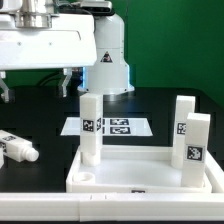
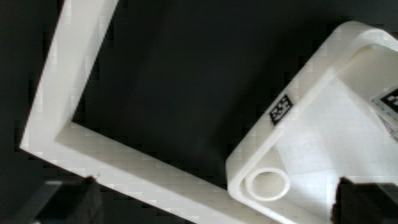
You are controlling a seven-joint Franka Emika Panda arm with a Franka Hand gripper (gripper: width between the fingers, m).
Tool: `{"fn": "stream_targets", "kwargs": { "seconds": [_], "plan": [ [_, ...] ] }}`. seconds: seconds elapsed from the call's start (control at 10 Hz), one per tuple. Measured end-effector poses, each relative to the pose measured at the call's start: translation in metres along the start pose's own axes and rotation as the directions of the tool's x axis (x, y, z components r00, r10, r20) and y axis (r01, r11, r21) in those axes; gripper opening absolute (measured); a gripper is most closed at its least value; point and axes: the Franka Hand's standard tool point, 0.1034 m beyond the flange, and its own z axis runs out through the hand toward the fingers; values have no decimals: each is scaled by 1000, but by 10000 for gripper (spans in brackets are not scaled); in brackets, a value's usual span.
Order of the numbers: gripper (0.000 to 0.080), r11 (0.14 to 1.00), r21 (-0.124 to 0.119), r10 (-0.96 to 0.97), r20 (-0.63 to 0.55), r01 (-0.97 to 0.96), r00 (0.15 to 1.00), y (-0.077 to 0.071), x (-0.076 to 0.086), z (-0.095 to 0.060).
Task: Assemble desk
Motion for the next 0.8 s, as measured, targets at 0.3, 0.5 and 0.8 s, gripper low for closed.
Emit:
{"fn": "stream_targets", "kwargs": {
  "seconds": [0.3,0.5,0.8],
  "plan": [
    [649,986,143,62,132,-81,989,4,-45,24],
    [649,989,138,29,149,-50,988,16,-69,42],
    [649,989,144,-28,144,7,989,15,-69,43]
  ]
}}
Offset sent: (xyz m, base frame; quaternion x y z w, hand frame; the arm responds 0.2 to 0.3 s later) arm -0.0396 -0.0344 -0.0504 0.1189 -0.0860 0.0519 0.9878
